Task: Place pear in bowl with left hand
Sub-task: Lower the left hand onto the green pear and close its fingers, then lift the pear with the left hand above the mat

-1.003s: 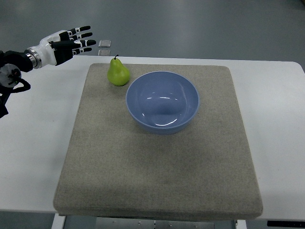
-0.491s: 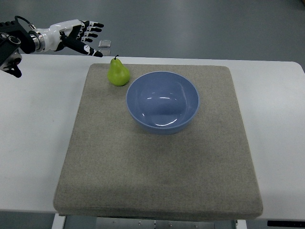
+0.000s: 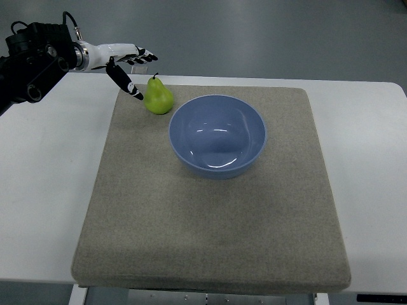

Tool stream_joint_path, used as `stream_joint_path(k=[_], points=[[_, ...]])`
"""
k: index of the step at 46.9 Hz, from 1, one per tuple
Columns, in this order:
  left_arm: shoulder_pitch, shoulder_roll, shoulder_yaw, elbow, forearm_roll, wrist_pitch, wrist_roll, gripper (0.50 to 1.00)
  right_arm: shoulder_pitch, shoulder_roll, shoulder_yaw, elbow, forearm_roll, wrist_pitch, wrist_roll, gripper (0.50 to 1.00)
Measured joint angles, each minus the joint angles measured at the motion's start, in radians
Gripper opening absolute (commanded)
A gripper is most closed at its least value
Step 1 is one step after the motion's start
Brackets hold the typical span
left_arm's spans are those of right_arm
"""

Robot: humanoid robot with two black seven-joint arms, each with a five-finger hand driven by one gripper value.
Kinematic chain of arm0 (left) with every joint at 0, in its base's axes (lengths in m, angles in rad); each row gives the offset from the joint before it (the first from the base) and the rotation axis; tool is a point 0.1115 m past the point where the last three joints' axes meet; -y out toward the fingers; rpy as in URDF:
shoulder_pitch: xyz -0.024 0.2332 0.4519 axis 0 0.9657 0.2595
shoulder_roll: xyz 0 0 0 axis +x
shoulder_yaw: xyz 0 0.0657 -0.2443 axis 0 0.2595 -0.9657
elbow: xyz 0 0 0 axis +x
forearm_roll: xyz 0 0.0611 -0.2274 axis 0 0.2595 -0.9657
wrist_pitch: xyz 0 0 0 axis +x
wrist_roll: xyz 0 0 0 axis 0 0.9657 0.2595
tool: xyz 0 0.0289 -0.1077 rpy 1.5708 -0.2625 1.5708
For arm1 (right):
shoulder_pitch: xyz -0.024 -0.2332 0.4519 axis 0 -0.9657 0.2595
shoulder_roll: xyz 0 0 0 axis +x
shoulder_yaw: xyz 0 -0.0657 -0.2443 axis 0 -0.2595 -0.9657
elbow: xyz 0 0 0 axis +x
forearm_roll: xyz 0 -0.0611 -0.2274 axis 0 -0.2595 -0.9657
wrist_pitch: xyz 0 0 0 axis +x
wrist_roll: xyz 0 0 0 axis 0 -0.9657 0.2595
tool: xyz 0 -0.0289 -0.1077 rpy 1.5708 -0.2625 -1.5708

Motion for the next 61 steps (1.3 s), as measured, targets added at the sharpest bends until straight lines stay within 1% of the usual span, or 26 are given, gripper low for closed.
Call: stream_joint_path(k=[3,7,16,26,33,37,39,42,43,44,47,50,51,52,61], points=[[0.005,-0.019,0.028,0.005,0.013,0.042,0.0,0.994,0.0,0.0,0.0,0.0,0.0,0.0,0.0,0.926],[0.008,-0.036,0.06,0.01,0.014,0.08,0.0,0.994,0.0,0.0,0.0,0.0,0.0,0.0,0.0,0.926],[0.036,-0.071,0.068,0.015,0.013,0.097,0.001,0.994,0.0,0.0,0.0,0.0,0.0,0.0,0.0,0.926],[0.079,-0.124,0.069,0.046,0.013,0.167,0.002,0.994,0.0,0.0,0.0,0.0,0.0,0.0,0.0,0.926],[0.086,-0.127,0.069,0.046,0.009,0.172,0.002,0.977,0.0,0.0,0.0,0.0,0.0,0.0,0.0,0.926],[0.086,-0.127,0.069,0.045,0.008,0.172,0.002,0.922,0.0,0.0,0.0,0.0,0.0,0.0,0.0,0.926],[0.086,-0.127,0.069,0.045,0.008,0.172,0.002,0.855,0.0,0.0,0.0,0.0,0.0,0.0,0.0,0.926],[0.086,-0.127,0.069,0.045,0.008,0.172,0.001,0.806,0.0,0.0,0.0,0.0,0.0,0.0,0.0,0.926],[0.086,-0.127,0.069,0.045,0.008,0.172,0.001,0.782,0.0,0.0,0.0,0.0,0.0,0.0,0.0,0.926],[0.086,-0.127,0.069,0.045,0.008,0.172,0.0,0.754,0.0,0.0,0.0,0.0,0.0,0.0,0.0,0.926],[0.088,-0.126,0.069,0.045,0.01,0.173,-0.001,0.622,0.0,0.0,0.0,0.0,0.0,0.0,0.0,0.926],[0.088,-0.124,0.069,0.044,0.012,0.173,-0.001,0.544,0.0,0.0,0.0,0.0,0.0,0.0,0.0,0.926],[0.088,-0.122,0.069,0.043,0.013,0.173,-0.001,0.51,0.0,0.0,0.0,0.0,0.0,0.0,0.0,0.926],[0.088,-0.121,0.069,0.041,0.013,0.173,-0.001,0.5,0.0,0.0,0.0,0.0,0.0,0.0,0.0,0.926],[0.077,-0.098,0.069,0.031,0.006,0.173,-0.002,0.5,0.0,0.0,0.0,0.0,0.0,0.0,0.0,0.926]])
